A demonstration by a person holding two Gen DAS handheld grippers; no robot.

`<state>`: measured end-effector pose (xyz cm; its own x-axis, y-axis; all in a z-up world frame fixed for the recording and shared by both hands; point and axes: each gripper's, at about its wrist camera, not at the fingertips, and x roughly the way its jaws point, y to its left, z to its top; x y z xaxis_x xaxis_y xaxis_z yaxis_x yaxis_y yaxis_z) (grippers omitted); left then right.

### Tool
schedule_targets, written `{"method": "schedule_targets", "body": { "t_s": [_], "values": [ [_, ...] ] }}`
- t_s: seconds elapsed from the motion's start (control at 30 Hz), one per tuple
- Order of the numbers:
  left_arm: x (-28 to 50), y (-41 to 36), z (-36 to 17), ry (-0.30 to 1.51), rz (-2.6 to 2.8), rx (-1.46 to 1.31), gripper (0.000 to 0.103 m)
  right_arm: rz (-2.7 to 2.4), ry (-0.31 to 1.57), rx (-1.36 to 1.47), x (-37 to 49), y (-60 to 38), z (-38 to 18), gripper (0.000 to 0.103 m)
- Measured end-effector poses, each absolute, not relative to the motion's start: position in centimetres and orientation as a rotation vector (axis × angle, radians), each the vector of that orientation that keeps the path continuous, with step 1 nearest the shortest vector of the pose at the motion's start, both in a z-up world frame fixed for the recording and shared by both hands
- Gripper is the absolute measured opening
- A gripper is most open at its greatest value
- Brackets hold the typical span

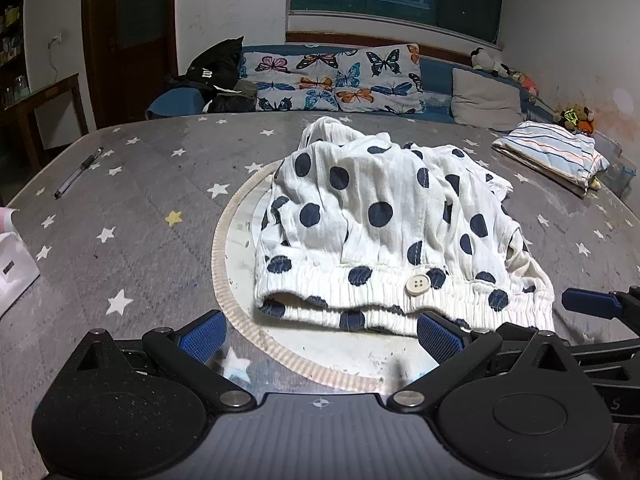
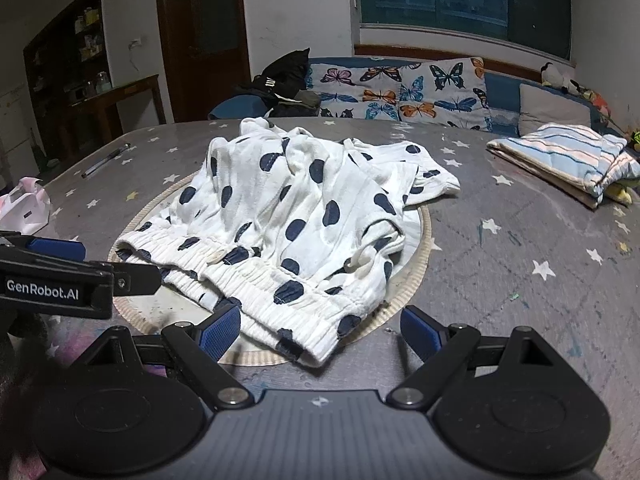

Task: Fold clothes
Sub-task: 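Move both grippers toward the white polka-dot trousers on the mat, then grasp the trousers' waistband with the left gripper while the right gripper grasps it too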

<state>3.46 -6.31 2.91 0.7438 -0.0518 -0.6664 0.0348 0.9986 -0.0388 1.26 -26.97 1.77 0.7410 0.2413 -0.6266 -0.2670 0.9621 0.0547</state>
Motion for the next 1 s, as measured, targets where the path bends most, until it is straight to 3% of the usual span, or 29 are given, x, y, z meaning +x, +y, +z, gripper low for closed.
{"method": "schedule_targets", "body": {
  "t_s": [0.2, 0.4, 0.7, 0.8, 0.87, 1.0],
  "values": [
    [5.0, -5.2, 3.6, 0.689, -0.016, -0.009, 0.102, 0.276, 0.698, -0.013, 1.9, -27.5, 1.6, 0.081],
    [7.1, -3.8, 3.3, 0.692, 0.0, 0.011, 0.09, 0.278, 0.708, 0.01, 2.6, -27.9, 1.5, 0.071],
    [8.6, -4.1, 1.5, 0.762, -0.108, 0.029, 0.061, 0.295, 0.718, 0.023, 3.2, -27.8, 1.6, 0.048],
    [8.6, -4.0, 1.4, 0.765, -0.141, 0.014, 0.046, 0.31, 0.717, 0.035, 3.2, -27.9, 1.7, 0.033],
    [8.4, -3.8, 1.5, 0.763, -0.161, 0.0, 0.029, 0.318, 0.715, 0.043, 3.1, -28.0, 1.8, 0.025],
    [7.6, -3.5, 2.1, 0.756, -0.196, -0.025, 0.02, 0.341, 0.708, 0.061, 2.6, -28.4, 2.4, 0.015]
  ]
}}
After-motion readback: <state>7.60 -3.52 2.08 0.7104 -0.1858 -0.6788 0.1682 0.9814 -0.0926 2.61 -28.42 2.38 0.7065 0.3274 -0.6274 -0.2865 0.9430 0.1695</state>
